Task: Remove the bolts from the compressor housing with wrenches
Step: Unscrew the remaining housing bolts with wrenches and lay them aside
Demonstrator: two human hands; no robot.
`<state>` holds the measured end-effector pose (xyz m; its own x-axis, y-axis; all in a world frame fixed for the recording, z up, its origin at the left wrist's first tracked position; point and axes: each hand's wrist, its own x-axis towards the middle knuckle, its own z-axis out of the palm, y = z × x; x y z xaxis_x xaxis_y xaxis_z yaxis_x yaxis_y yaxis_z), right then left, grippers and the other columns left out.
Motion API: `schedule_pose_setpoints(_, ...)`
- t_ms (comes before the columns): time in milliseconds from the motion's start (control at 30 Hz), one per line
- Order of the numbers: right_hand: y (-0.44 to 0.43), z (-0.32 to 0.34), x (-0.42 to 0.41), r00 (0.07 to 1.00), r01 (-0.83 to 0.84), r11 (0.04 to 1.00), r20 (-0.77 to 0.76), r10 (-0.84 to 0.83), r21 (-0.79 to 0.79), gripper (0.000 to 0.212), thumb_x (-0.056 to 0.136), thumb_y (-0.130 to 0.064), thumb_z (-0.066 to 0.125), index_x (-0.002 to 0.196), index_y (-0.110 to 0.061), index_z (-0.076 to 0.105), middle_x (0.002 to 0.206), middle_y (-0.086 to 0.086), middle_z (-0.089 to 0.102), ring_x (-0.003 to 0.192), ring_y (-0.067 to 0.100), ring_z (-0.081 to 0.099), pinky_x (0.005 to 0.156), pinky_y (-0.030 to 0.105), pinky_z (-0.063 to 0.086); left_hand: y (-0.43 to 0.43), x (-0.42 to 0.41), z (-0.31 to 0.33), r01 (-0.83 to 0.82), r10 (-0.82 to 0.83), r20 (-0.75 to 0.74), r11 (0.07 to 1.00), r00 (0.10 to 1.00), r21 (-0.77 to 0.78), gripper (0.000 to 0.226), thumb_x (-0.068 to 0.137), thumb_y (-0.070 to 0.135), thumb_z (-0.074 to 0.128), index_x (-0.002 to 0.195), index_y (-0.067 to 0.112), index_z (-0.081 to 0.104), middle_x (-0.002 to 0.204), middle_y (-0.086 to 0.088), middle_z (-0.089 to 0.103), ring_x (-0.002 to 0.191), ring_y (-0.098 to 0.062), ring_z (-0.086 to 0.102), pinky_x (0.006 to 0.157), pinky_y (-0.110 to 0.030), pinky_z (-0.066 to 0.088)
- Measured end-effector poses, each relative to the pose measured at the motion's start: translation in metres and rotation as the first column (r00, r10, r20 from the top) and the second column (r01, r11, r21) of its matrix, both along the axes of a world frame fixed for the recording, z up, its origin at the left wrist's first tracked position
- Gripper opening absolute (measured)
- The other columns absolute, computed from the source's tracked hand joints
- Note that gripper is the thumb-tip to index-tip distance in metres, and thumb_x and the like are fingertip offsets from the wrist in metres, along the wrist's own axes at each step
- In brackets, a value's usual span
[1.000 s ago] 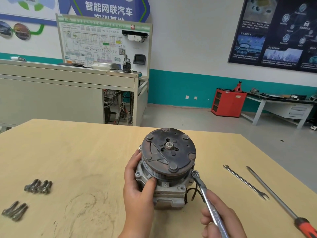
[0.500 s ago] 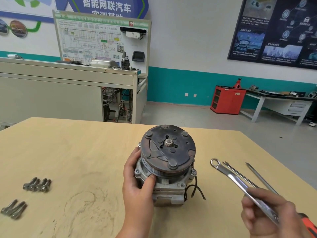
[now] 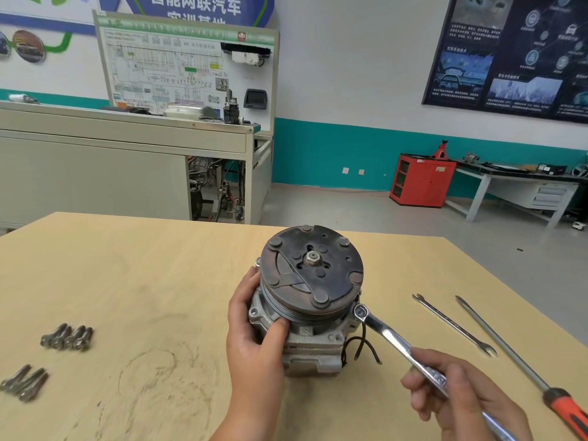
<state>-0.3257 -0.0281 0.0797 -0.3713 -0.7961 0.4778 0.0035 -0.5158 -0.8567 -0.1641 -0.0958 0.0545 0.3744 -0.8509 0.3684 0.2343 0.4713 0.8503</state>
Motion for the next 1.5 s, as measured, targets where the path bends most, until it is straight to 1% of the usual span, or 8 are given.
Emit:
schedule_pose_setpoints(267, -0.04, 0.016, -0.041, 0.967, -0.218, 0.973, 0.153, 0.204, 0.082, 0.04, 0.085, -0.025, 0.046, 0.062, -0.004, 0.072, 0.044, 0.016, 0.053, 0.033, 0.015, 0.042, 0.039, 0.013, 0.033, 0.0, 0.001, -0.001, -0.011, 0.011, 0.019, 1.0, 1.0, 0.006, 0.057, 0.058, 0.037, 0.06, 0.113, 0.051, 0.059, 0.133, 0.001, 0.057, 0.123, -0.021, 0.054, 0.104, -0.056, 0.041)
schedule_pose_setpoints(400, -0.063, 0.03, -0.055, 0.903, -0.419, 0.888, 0.194, 0.384, 0.192, 0.045, 0.046, -0.05, 0.081, 0.054, -0.007, 0.066, 0.038, 0.008, 0.041, 0.033, 0.009, 0.025, 0.039, 0.017, 0.026, 0.002, 0.0, 0.0, -0.005, 0.005, 0.026, 1.0, 1.0, 0.004, 0.056, 0.059, 0.036, 0.061, 0.113, 0.052, 0.059, 0.133, 0.0, 0.057, 0.123, -0.021, 0.054, 0.104, -0.056, 0.041)
schedule_pose_setpoints(467, -0.074, 0.035, -0.057, 0.896, -0.44, 0.876, 0.165, 0.413, 0.198, 0.045, 0.047, -0.048, 0.081, 0.052, -0.007, 0.065, 0.035, 0.006, 0.039, 0.033, 0.009, 0.021, 0.038, 0.016, 0.026, 0.001, 0.0, 0.0, -0.006, 0.006, 0.026, 1.0, 1.0, -0.002, 0.056, 0.059, 0.036, 0.061, 0.114, 0.051, 0.059, 0.133, 0.0, 0.057, 0.123, -0.022, 0.054, 0.103, -0.056, 0.042)
schedule_pose_setpoints(633, -0.098, 0.049, -0.046, 0.936, -0.34, 0.928, 0.147, 0.319, 0.153, 0.027, 0.077, -0.027, 0.056, 0.057, -0.01, 0.06, 0.037, -0.005, 0.034, 0.031, 0.005, 0.025, 0.037, 0.015, 0.022, 0.0, 0.0, -0.002, -0.016, 0.016, 0.011, 1.0, 1.0, 0.0, 0.055, 0.059, 0.036, 0.06, 0.112, 0.052, 0.059, 0.133, 0.002, 0.057, 0.124, -0.021, 0.053, 0.105, -0.055, 0.041)
schedule_pose_setpoints(867, -0.124, 0.045, -0.004, 0.988, -0.02, 0.992, 0.151, 0.0, 0.127, 0.025, 0.089, -0.038, 0.056, 0.07, -0.023, 0.062, 0.056, -0.012, 0.042, 0.054, 0.006, 0.039, 0.054, 0.021, 0.034, 0.0, -0.001, -0.001, -0.01, 0.01, -0.006, 1.0, 1.0, 0.009, 0.058, 0.056, 0.035, 0.06, 0.112, 0.051, 0.06, 0.133, 0.001, 0.057, 0.125, -0.023, 0.053, 0.105, -0.058, 0.039)
schedule_pose_setpoints(1067, -0.132, 0.041, 0.017, 0.972, -0.162, 0.947, -0.119, 0.201, 0.277, 0.031, 0.094, -0.03, 0.05, 0.075, -0.015, 0.07, 0.065, 0.001, 0.064, 0.065, 0.018, 0.059, 0.062, 0.029, 0.048, 0.0, -0.001, -0.001, 0.001, -0.001, -0.012, 1.0, 1.0, 0.021, 0.058, 0.055, 0.035, 0.061, 0.111, 0.05, 0.061, 0.132, 0.002, 0.058, 0.122, -0.023, 0.055, 0.102, -0.059, 0.041)
schedule_pose_setpoints(1267, -0.12, 0.045, -0.021, 0.776, -0.484, 0.873, 0.488, 0.4, 0.054, 0.022, 0.088, -0.026, 0.047, 0.074, -0.015, 0.061, 0.042, -0.009, 0.034, 0.033, 0.001, 0.028, 0.035, 0.015, 0.031, -0.001, -0.001, -0.001, -0.004, 0.004, -0.005, 1.0, 1.0, 0.031, 0.055, 0.061, 0.022, 0.062, 0.108, 0.051, 0.062, 0.131, 0.004, 0.059, 0.12, -0.019, 0.056, 0.102, -0.056, 0.043)
schedule_pose_setpoints(1500, -0.071, 0.024, -0.039, 0.775, -0.439, 0.899, 0.512, 0.371, 0.013, 0.03, 0.083, -0.023, 0.044, 0.066, -0.017, 0.068, 0.039, -0.01, 0.033, 0.04, 0.006, 0.01, 0.034, 0.015, 0.023, -0.002, -0.001, 0.0, -0.002, 0.003, -0.029, 1.0, 1.0, 0.029, 0.058, 0.054, 0.032, 0.062, 0.109, 0.05, 0.062, 0.132, 0.002, 0.059, 0.121, -0.021, 0.056, 0.102, -0.057, 0.043)
